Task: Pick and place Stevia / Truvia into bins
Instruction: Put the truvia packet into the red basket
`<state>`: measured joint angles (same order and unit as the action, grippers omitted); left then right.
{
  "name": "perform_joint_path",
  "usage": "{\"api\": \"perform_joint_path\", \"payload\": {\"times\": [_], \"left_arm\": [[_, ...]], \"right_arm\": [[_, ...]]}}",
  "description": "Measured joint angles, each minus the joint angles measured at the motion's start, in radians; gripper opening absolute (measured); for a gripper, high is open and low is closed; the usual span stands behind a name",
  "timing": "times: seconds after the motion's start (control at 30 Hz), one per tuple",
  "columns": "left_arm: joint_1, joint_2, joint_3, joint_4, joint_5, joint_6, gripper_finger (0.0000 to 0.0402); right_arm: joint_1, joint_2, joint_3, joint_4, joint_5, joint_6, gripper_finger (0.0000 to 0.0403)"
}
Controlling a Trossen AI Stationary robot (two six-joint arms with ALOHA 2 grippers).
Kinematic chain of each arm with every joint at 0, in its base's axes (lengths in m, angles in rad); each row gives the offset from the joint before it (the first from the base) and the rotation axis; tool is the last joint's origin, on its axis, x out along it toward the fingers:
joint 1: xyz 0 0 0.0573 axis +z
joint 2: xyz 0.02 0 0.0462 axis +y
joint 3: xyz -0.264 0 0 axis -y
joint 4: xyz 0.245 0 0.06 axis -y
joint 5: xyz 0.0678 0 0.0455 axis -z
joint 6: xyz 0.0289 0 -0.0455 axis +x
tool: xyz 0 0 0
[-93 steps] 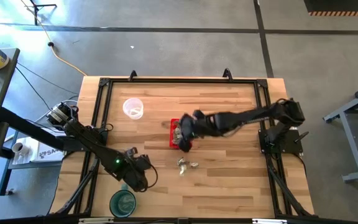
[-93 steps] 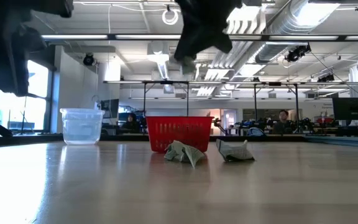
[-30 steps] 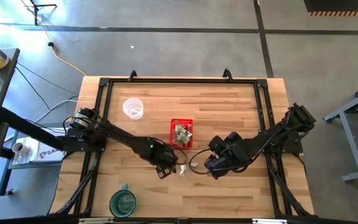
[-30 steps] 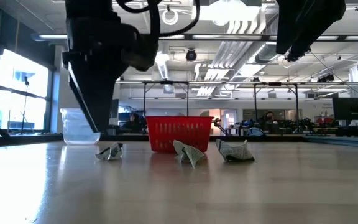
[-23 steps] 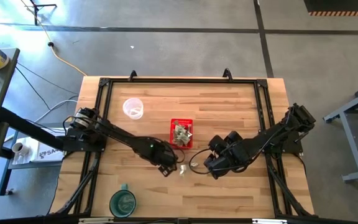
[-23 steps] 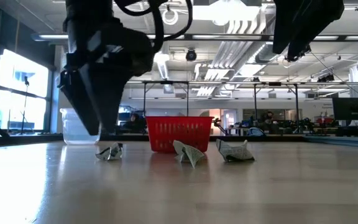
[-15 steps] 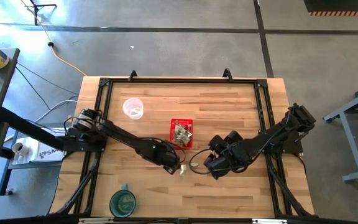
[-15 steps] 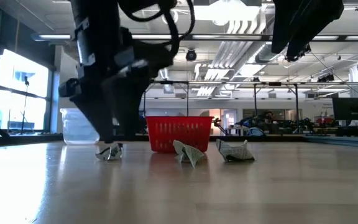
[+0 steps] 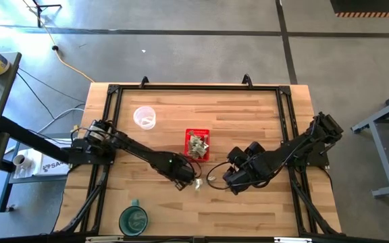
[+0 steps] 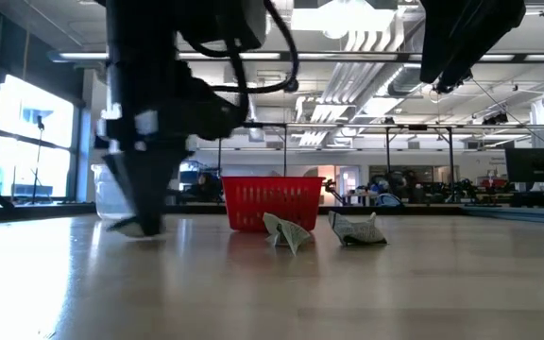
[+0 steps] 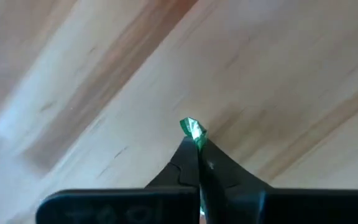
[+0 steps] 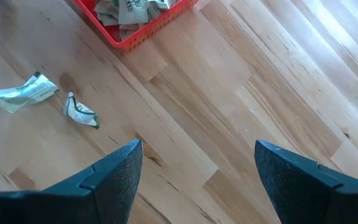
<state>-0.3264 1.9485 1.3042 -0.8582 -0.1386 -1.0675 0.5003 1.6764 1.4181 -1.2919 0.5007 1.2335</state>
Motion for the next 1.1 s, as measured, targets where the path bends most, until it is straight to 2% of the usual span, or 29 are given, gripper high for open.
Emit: {"api": "perform_joint_path", "payload": {"times": [0.17,0.3,0.4,0.53,0.63,0.7,0.8,0.9,1.0,1.1], "left_arm": [[-0.001,-0.073,0.076,-0.143,-0.015,0.059,0.0045],[-0.001,-0.123,0.171,-0.172,-0.141,0.149,0.0035],[0.022,-0.138,0.227,-0.126,-0.251,0.265,0.0029],[0.108,-0.128,0.205,0.074,-0.259,0.466,0.0038],[0.158,-0.123,0.185,0.184,-0.264,0.590,0.0100],[0.177,-0.124,0.186,0.202,-0.264,0.599,0.0155],[0.197,-0.125,0.186,0.132,-0.257,0.594,0.0233],[0.196,-0.150,0.185,0.008,-0.191,0.559,0.0290],[0.122,-0.186,0.185,-0.132,-0.165,0.500,0.0312],[-0.010,-0.219,0.185,-0.264,-0.235,0.427,0.0304]], "right_arm": [[0.000,0.000,0.000,-0.012,0.006,-0.001,0.0300],[0.024,0.000,0.000,-0.017,0.004,-0.001,0.0300],[0.065,0.000,0.000,-0.029,-0.020,0.016,0.0300],[0.133,0.000,0.000,0.002,-0.056,0.022,0.0300],[0.173,0.004,0.000,0.094,-0.075,-0.017,0.0300],[0.190,0.015,0.000,0.131,-0.070,-0.047,0.0300],[0.187,0.046,0.000,0.147,-0.109,-0.065,0.0300],[0.156,0.087,0.000,0.192,-0.163,-0.156,0.0300],[0.116,0.137,0.000,0.285,-0.172,-0.318,0.0300],[0.064,0.182,0.000,0.380,-0.203,-0.483,0.0300]]}}
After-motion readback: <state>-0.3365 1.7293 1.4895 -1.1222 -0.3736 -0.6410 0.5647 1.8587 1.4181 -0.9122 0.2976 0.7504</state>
